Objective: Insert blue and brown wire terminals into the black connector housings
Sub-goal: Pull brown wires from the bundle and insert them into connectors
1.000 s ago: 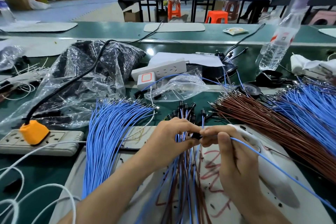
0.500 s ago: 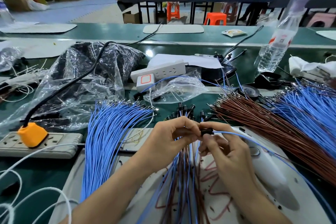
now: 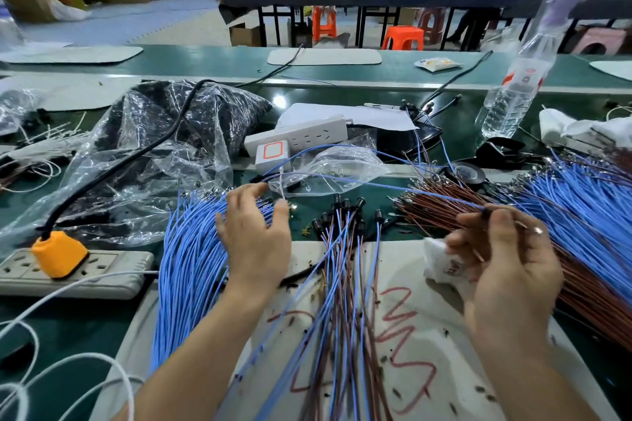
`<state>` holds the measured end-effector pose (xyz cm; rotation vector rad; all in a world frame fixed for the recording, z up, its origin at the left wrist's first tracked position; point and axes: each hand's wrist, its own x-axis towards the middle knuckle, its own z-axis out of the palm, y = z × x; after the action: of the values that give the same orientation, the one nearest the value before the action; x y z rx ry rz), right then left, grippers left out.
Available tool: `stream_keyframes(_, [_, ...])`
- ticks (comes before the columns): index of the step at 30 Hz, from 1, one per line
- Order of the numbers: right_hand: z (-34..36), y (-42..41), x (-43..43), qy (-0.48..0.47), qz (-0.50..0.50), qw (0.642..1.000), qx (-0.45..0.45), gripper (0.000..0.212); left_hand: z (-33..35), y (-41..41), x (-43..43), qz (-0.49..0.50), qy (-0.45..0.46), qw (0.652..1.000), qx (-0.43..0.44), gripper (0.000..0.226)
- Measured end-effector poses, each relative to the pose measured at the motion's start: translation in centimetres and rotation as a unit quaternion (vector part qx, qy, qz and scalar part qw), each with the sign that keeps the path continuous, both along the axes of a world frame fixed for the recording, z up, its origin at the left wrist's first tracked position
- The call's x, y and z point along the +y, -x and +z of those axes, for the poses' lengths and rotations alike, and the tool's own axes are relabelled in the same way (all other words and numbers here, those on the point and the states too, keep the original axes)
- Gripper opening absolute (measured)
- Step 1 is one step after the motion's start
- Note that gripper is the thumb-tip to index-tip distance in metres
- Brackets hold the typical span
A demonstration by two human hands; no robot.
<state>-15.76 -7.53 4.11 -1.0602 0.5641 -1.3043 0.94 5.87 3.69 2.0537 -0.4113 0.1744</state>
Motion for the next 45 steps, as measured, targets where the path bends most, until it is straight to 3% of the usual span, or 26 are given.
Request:
stream_keyframes(4, [-0.1,0.2,-0.9,-0.052,-0.034,0.998,-0.025,0.014,-0.2,-0.5,0.1,0.051,-0.011,0.999,0.012,0.038])
stream_keyframes(7, [-0.2,0.3,0.3,0.090,-0.054,0.993,0.047,0.010,0.1,0.8,0.1,0.045,-0.032,0.992,-0.113,0.030])
stream_keyframes(9, [-0.2,0.3,1.5,0.211,-0.043,0.972,0.088,0.003,0.7,2.0,0.1,-0.063,0.039,0.978,-0.194,0.024])
stream_keyframes(12, [-0.9,-0.1,3.2,0.361,-0.012,0.921,0.149,0.013,1.3,4.8,0.1,-0.335,0.119,0.926,-0.130,0.033])
stream_keyframes(14, [-1.5,-0.3,3.8,0.427,-0.018,0.885,0.183,0.016,1.0,5.8,-0.2,-0.417,0.114,0.897,-0.092,0.038])
stream_keyframes(17, [-1.6,-0.2,3.6,0.437,-0.027,0.877,0.198,0.018,0.7,5.6,-0.4,-0.461,0.125,0.879,-0.001,0.034])
stream_keyframes(22, [-1.8,-0.3,3.9,0.426,-0.004,0.884,0.193,0.019,0.6,4.7,-0.3,-0.461,0.123,0.878,0.026,0.033])
stream_keyframes(35, [-2.0,-0.3,4.3,0.389,0.032,0.901,0.187,0.014,0.7,4.6,-0.2,-0.441,0.092,0.892,-0.040,0.027])
stream_keyframes(45, [-1.4,-0.2,4.0,0.400,0.042,0.898,0.178,0.015,0.5,4.8,-0.4,-0.454,0.125,0.882,0.002,0.029])
